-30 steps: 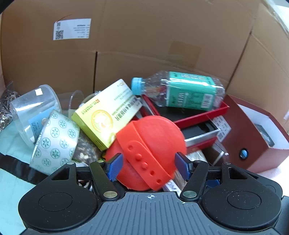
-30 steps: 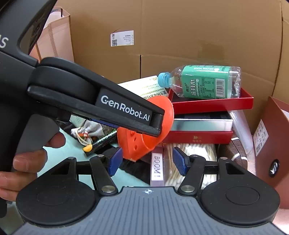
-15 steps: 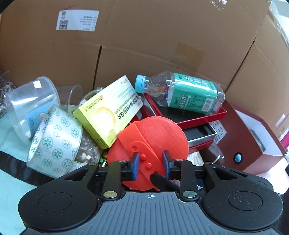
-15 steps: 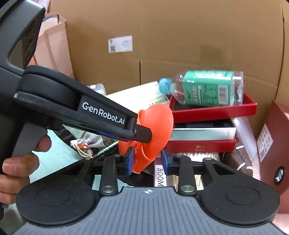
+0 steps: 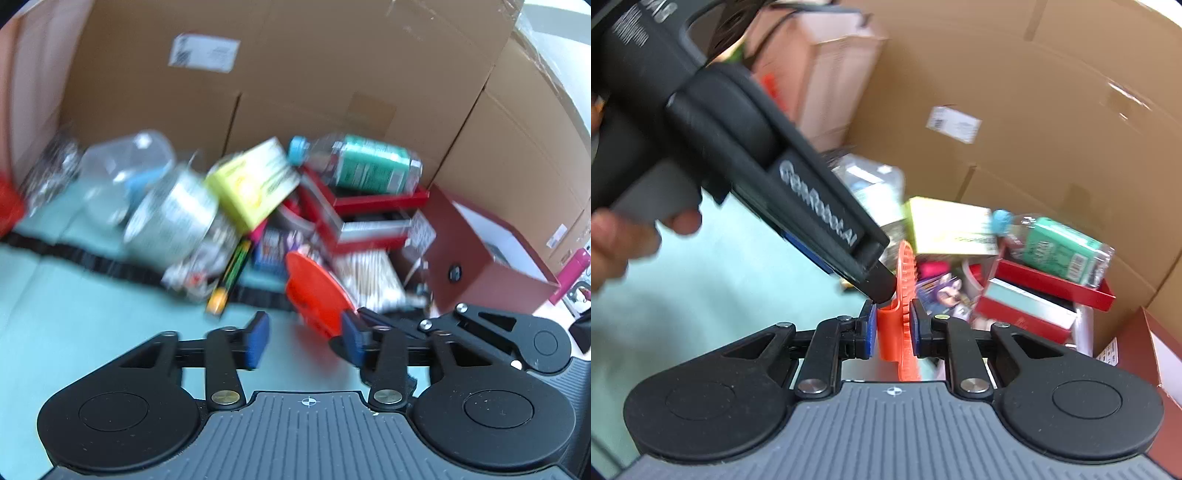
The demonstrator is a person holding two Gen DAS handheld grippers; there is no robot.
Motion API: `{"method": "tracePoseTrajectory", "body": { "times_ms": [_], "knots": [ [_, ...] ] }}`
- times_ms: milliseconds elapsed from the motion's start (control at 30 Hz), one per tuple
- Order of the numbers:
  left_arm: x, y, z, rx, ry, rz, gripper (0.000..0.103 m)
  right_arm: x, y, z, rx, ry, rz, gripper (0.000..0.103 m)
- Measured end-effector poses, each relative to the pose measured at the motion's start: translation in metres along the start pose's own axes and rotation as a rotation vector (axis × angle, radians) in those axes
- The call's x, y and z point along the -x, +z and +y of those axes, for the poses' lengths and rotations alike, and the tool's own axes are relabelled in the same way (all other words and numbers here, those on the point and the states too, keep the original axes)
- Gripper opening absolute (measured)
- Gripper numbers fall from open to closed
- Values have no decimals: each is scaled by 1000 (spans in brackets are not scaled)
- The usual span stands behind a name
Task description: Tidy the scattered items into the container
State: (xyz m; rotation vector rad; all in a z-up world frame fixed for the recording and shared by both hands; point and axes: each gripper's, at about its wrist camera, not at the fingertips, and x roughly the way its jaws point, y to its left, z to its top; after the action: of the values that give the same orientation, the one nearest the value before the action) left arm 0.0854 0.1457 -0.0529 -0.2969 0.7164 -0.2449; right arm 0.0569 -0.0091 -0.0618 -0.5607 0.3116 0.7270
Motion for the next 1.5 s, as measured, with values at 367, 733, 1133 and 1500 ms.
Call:
{"method": "tracePoseTrajectory", "body": {
  "times_ms": [367, 733, 1133, 1500],
  "knots": [
    [6, -36, 16, 80, 10, 98, 73, 19, -24, 27, 8, 60, 83, 51],
    [11, -37, 12, 36, -22, 90, 82, 32, -40, 11, -136, 44, 160, 75],
    [-42, -12, 0, -43, -53, 171, 83, 20, -42, -2, -302, 84, 184, 84],
    [-59, -4, -11, -92, -23, 181, 50, -1, -45, -23, -430, 100, 196, 85]
  ]
}}
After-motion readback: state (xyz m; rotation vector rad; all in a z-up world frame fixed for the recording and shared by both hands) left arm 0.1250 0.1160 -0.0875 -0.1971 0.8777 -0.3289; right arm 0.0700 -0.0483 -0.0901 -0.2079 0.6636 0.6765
